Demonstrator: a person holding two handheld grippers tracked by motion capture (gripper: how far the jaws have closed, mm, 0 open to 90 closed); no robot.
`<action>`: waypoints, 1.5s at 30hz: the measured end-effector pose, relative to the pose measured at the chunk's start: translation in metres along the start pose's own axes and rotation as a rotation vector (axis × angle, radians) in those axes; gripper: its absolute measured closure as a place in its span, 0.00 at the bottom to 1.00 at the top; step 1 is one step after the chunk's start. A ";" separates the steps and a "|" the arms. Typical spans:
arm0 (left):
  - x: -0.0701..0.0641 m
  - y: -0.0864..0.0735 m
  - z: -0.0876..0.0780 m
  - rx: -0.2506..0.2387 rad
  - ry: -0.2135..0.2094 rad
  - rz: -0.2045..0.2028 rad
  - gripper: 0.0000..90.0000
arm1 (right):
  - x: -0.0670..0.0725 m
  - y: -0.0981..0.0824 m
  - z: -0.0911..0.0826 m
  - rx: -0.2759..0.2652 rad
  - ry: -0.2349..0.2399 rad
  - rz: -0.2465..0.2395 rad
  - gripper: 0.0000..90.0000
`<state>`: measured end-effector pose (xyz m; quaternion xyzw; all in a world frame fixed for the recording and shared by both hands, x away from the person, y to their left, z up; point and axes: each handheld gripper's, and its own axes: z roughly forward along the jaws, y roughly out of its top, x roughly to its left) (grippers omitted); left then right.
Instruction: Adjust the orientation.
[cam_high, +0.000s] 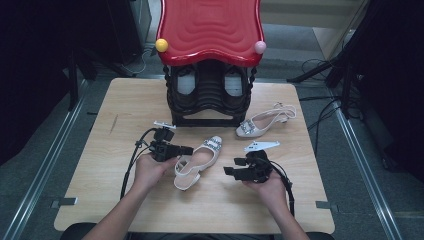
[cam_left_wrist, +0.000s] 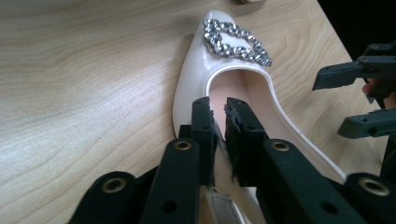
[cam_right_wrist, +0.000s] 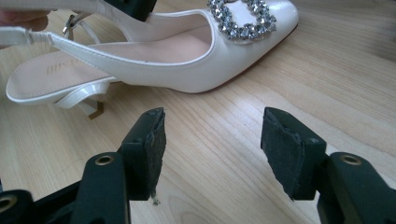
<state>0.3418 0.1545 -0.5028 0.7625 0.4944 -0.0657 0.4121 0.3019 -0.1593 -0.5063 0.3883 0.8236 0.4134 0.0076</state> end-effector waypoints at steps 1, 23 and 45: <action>-0.001 0.001 -0.003 -0.005 0.006 0.004 0.88 | 0.000 0.000 0.000 -0.003 -0.001 -0.001 0.46; 0.005 -0.004 -0.042 -0.025 0.071 0.066 0.60 | 0.006 0.008 0.031 0.004 0.021 -0.016 1.00; 0.017 -0.022 -0.056 -0.042 0.114 0.037 0.54 | 0.005 0.019 0.057 0.072 0.001 -0.021 1.00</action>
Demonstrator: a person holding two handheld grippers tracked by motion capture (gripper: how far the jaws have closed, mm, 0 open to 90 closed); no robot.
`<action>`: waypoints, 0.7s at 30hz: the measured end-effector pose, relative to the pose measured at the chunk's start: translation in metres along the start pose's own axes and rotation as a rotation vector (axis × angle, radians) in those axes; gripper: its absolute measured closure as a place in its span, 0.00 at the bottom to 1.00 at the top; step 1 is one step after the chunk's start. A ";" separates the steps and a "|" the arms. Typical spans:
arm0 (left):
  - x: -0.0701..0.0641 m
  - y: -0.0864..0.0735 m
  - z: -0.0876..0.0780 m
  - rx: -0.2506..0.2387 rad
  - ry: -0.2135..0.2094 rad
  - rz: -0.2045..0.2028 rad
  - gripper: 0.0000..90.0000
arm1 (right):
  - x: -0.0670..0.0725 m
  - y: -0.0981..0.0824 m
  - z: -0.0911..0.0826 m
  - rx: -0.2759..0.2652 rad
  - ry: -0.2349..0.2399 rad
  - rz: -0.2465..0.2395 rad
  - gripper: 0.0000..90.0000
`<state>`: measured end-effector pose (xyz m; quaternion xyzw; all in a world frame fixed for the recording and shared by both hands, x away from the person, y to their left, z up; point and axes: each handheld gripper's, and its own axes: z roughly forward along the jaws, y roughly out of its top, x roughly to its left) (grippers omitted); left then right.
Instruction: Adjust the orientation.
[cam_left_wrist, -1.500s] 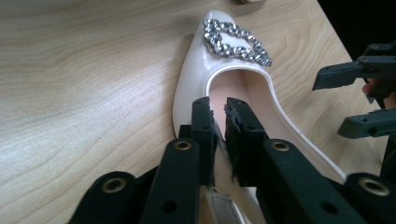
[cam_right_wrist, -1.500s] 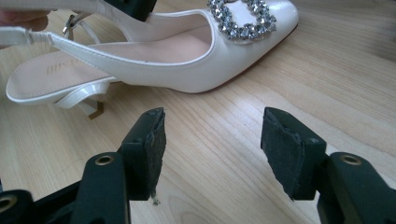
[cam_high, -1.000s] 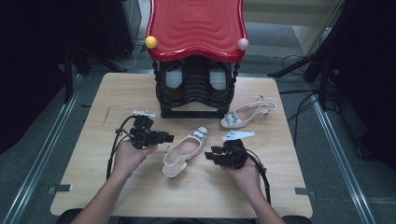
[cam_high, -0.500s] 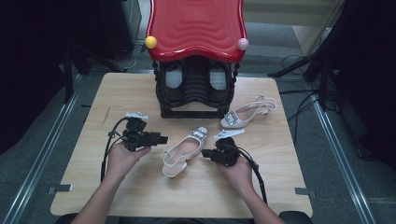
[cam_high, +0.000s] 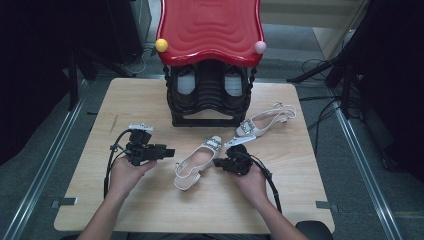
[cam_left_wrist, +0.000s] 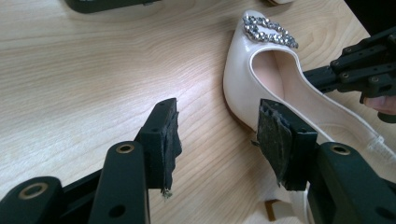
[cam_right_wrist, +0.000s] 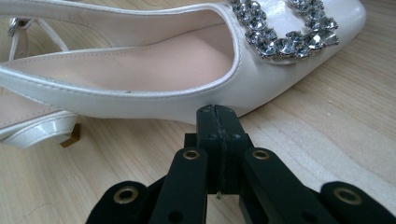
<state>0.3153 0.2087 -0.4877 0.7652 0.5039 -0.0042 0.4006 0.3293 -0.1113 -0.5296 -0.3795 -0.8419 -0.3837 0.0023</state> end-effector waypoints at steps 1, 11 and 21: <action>0.001 -0.001 -0.001 0.002 0.000 -0.001 0.54 | 0.000 0.001 0.000 0.002 -0.001 -0.001 1.00; 0.005 -0.007 -0.005 0.006 0.008 -0.015 0.53 | -0.007 0.010 0.006 0.003 -0.001 0.008 1.00; 0.006 -0.008 -0.003 0.008 0.008 -0.023 0.52 | -0.010 0.019 0.014 -0.003 0.009 0.014 1.00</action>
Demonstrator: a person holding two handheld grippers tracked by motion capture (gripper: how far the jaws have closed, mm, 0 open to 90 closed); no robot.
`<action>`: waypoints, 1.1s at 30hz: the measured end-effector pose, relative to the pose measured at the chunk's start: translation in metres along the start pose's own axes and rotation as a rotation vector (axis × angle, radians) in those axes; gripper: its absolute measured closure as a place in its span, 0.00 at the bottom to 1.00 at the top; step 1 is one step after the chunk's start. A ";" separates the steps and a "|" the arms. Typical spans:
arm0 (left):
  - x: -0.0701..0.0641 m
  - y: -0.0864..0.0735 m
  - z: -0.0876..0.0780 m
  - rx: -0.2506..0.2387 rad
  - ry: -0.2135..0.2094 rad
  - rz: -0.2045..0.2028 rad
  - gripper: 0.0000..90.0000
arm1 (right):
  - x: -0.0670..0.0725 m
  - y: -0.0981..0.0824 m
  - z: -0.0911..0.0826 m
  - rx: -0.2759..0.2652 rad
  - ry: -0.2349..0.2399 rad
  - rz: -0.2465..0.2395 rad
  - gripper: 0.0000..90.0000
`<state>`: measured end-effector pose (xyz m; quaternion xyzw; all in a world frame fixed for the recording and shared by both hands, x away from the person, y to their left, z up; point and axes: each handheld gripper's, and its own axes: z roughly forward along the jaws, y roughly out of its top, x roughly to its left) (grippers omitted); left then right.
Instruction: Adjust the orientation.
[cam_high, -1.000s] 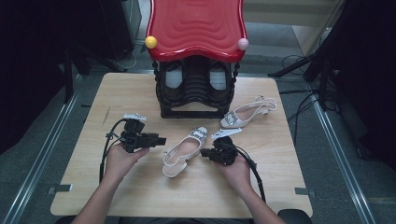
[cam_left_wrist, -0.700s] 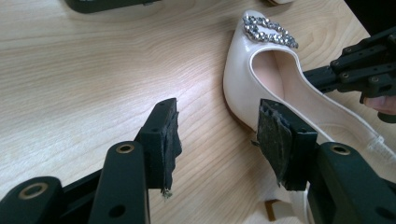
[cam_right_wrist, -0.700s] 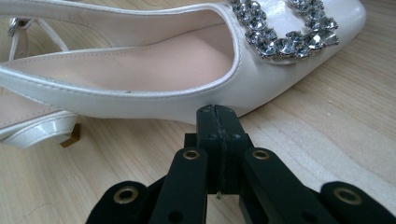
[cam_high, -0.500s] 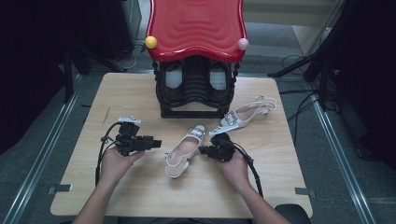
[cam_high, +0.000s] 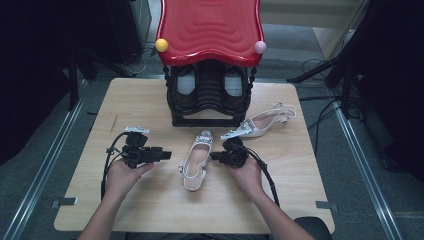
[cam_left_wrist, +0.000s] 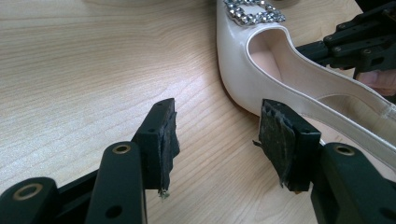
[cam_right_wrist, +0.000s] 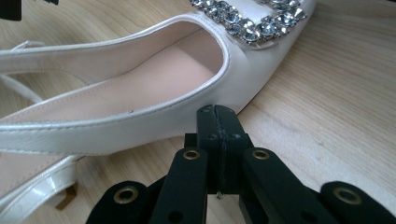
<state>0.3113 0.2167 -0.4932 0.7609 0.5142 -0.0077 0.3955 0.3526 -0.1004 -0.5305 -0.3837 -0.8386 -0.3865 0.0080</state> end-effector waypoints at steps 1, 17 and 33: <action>0.000 0.000 0.000 0.000 0.000 0.002 0.52 | 0.000 0.001 0.001 -0.003 0.002 0.002 1.00; 0.006 0.002 0.000 -0.006 -0.004 0.000 0.50 | -0.002 0.007 -0.003 -0.011 -0.003 -0.004 0.91; 0.006 0.005 0.006 0.012 -0.002 0.024 0.48 | -0.019 0.005 -0.047 -0.095 -0.023 0.033 0.73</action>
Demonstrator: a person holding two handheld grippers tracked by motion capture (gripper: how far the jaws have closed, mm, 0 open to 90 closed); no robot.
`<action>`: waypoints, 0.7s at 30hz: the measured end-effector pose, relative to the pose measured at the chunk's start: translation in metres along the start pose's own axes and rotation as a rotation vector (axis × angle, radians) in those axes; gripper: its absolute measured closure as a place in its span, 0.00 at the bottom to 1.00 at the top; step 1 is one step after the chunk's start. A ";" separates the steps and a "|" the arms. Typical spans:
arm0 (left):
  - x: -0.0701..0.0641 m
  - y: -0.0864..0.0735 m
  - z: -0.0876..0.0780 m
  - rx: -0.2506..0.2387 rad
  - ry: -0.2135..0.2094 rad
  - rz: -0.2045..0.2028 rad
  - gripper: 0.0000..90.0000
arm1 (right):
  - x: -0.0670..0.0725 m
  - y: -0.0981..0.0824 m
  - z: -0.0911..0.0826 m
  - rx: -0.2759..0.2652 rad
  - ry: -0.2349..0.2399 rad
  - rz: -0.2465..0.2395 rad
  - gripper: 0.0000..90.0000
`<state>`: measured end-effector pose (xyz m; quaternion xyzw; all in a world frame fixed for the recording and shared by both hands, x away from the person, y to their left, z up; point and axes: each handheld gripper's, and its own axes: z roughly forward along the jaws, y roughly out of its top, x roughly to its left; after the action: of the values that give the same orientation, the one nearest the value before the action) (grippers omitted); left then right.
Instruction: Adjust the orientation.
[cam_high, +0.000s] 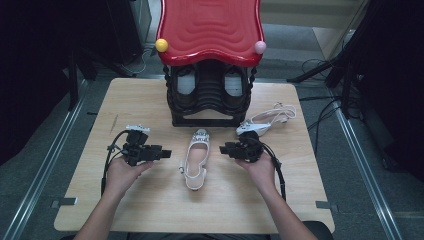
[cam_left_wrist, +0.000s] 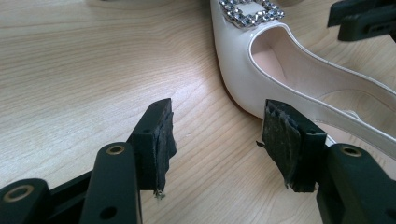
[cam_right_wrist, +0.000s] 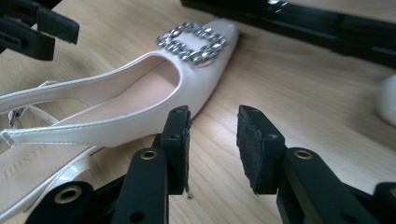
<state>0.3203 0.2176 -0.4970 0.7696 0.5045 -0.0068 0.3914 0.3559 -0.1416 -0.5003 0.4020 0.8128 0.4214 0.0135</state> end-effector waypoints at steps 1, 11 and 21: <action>0.000 0.000 0.000 0.002 0.000 0.002 0.48 | -0.002 0.000 -0.003 -0.004 -0.005 0.001 0.73; -0.003 0.004 0.005 -0.001 -0.015 0.019 0.48 | -0.020 -0.004 -0.031 -0.045 -0.058 0.039 0.76; -0.006 0.007 0.013 0.001 -0.030 0.032 0.48 | -0.039 -0.009 -0.052 -0.067 -0.114 0.070 0.87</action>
<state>0.3280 0.2034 -0.4996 0.7778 0.4860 -0.0122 0.3984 0.3581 -0.2057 -0.4853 0.4527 0.7816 0.4252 0.0586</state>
